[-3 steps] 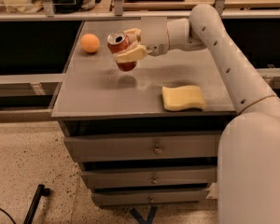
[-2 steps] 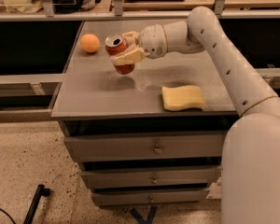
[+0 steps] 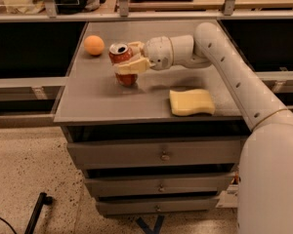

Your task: Place coke can upright

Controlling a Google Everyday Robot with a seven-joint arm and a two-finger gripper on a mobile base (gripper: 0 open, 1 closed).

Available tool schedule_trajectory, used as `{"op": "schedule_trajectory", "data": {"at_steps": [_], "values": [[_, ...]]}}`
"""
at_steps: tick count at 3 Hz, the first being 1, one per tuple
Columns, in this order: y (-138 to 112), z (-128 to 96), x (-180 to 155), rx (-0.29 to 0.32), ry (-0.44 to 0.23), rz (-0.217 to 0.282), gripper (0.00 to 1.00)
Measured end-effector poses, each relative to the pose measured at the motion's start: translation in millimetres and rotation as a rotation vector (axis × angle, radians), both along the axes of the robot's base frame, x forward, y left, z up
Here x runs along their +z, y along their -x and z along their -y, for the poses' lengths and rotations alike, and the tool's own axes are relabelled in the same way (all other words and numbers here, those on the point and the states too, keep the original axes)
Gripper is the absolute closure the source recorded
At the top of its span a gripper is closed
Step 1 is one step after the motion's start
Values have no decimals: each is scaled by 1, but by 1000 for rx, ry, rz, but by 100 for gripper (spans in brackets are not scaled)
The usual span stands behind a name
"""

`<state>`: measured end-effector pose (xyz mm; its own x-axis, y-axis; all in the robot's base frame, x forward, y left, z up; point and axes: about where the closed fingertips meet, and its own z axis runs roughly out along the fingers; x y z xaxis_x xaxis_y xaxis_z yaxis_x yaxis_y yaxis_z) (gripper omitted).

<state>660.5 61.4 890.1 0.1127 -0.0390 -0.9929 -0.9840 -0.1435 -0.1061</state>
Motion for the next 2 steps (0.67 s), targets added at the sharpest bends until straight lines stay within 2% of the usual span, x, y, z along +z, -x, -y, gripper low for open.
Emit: {"op": "schedule_trajectory", "data": {"at_steps": [2], "values": [[8,0,-2,-3,-4,-34,36]]}}
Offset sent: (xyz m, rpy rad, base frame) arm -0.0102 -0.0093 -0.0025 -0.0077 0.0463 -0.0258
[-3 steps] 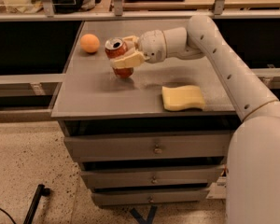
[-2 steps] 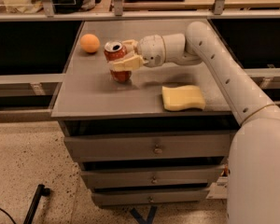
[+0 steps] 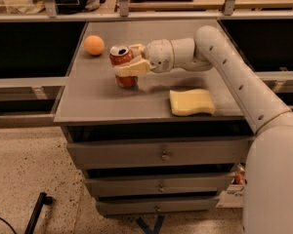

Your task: Place coke can upright

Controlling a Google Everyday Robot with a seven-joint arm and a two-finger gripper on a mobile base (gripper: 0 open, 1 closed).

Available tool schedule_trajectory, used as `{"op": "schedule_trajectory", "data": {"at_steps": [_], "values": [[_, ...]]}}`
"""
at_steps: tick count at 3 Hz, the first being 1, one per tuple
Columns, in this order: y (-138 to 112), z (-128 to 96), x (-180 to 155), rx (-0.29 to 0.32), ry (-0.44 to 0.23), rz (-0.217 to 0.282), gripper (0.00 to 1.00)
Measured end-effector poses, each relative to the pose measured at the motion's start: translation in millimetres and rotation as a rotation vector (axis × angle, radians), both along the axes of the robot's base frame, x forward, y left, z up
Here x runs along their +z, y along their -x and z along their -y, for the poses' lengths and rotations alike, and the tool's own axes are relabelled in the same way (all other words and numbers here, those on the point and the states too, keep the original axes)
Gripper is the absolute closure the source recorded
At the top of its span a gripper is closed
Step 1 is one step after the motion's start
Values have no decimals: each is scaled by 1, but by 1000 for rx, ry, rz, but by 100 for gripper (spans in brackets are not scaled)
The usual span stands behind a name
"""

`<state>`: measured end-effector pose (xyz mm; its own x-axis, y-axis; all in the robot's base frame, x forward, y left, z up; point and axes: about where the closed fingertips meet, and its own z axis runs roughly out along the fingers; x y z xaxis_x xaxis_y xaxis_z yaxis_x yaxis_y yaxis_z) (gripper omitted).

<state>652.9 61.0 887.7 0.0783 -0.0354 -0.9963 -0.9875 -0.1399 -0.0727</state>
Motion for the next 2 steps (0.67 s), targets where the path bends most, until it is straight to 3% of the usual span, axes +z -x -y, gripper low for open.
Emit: {"op": "schedule_trajectory", "data": {"at_steps": [1,2], "values": [[1,2,-1,-8,-5,-12,12],[0,3,-5,-19,8,-21,0]]}}
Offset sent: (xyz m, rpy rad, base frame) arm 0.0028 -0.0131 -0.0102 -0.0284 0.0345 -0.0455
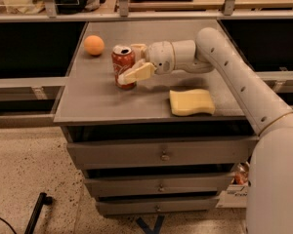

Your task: Place coke can upright

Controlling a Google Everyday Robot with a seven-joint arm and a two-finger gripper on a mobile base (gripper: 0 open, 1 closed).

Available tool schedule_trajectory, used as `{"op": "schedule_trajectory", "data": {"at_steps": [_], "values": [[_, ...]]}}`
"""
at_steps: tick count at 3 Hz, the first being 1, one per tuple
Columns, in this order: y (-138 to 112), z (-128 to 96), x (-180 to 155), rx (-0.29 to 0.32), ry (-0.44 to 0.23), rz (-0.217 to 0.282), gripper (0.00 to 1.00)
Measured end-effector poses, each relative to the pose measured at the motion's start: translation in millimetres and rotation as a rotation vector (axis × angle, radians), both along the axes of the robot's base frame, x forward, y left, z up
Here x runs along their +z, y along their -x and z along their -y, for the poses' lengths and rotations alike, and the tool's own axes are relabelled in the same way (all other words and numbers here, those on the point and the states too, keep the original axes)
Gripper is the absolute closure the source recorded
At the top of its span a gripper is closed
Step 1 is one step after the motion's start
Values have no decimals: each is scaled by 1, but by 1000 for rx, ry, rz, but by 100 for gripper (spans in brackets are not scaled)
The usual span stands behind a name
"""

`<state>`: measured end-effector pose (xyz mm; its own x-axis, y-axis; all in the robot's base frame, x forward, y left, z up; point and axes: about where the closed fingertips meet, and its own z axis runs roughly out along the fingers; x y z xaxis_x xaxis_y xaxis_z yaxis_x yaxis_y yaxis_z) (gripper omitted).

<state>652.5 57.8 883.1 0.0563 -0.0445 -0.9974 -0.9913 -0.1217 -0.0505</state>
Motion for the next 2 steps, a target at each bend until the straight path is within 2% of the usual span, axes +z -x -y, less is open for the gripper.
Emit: {"op": "schedule_trajectory", "data": {"at_steps": [1,2], "values": [[-3,9,1,-42,58,7,0],[-9,27,6,-106,139,27,0]]}}
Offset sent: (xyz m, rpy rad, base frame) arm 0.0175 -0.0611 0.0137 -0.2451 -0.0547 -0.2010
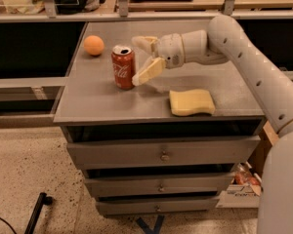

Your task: Place coke can upright

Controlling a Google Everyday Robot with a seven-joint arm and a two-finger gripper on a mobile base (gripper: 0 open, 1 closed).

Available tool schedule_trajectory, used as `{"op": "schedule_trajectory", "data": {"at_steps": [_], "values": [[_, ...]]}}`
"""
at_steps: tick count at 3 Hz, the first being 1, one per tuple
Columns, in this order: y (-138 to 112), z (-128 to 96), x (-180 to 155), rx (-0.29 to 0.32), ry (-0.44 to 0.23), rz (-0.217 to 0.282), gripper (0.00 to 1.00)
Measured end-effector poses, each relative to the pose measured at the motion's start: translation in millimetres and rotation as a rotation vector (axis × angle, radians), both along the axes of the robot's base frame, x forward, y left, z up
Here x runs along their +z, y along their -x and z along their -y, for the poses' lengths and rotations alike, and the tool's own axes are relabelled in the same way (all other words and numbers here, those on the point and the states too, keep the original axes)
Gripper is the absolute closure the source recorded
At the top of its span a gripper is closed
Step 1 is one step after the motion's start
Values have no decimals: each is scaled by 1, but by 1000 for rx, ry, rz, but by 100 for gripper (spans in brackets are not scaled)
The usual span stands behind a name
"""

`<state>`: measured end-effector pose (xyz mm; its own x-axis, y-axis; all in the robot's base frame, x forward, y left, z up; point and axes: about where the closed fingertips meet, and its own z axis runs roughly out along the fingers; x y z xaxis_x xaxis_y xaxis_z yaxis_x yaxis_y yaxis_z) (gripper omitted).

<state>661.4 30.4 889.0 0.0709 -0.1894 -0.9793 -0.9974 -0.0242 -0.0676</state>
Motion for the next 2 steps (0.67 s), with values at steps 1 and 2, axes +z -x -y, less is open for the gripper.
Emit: {"op": "schedule_trajectory", "data": {"at_steps": [1,2], "values": [[-4,17,6,-47,60,19,0],[-5,17,6,-47,62,19,0]]}}
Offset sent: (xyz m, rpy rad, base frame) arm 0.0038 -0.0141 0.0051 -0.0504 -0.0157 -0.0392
